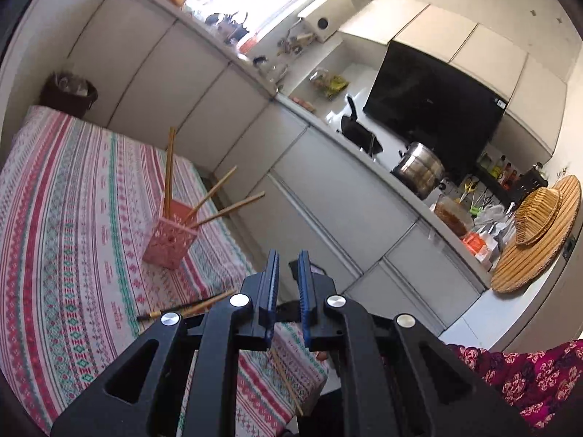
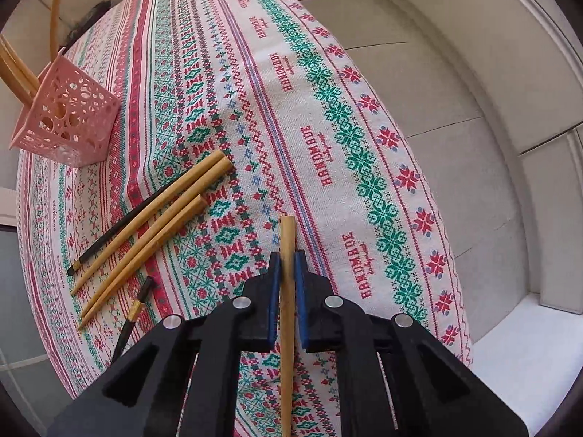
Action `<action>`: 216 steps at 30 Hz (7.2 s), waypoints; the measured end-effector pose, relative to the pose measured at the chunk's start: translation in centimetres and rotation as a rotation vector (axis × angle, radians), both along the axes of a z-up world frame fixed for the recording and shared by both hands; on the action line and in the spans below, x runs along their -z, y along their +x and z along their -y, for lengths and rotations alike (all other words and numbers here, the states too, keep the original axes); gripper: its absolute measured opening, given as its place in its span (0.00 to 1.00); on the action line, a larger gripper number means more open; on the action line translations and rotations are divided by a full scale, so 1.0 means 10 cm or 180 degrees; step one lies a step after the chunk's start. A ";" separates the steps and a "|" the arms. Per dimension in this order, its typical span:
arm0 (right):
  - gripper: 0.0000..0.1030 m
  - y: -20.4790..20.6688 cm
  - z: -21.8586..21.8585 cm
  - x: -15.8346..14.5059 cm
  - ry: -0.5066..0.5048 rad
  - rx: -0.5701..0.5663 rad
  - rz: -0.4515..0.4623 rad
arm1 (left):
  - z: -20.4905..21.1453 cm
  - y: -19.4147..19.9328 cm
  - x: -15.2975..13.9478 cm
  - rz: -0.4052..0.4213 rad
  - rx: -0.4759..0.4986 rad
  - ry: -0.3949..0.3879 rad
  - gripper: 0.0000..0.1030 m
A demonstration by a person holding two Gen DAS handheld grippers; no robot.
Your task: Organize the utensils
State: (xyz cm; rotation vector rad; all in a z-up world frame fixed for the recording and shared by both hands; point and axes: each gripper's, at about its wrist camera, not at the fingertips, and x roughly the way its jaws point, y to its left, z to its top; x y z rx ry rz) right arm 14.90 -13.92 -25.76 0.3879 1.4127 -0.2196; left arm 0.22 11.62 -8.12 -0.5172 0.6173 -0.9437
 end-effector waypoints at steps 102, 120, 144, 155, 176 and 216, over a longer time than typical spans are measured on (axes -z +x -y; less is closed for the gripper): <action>0.08 -1.03 0.87 -3.01 0.0324 0.0159 0.4070 | 1.02 1.33 -0.31 0.0756 -0.1861 0.1404 0.07; 0.08 0.00 0.08 -2.65 -0.0237 0.0269 0.3995 | 0.10 0.80 -0.90 0.0881 -0.2409 0.0621 0.29; 0.93 -1.49 0.94 -2.23 -0.0144 0.0298 0.3447 | 0.41 0.63 -0.83 0.0825 -0.1708 0.0893 0.84; 0.93 -1.54 1.42 -1.82 0.0245 0.0674 0.2937 | 1.13 0.46 -0.58 0.1070 -0.0809 0.1458 0.93; 0.93 -1.60 1.64 -1.75 0.0155 0.0900 0.2815 | 2.05 0.22 0.15 0.1052 0.0213 0.2624 0.93; 0.93 -1.50 2.03 -1.46 0.0606 0.1239 0.2206 | 2.94 0.94 1.69 0.0050 0.1810 0.3973 0.40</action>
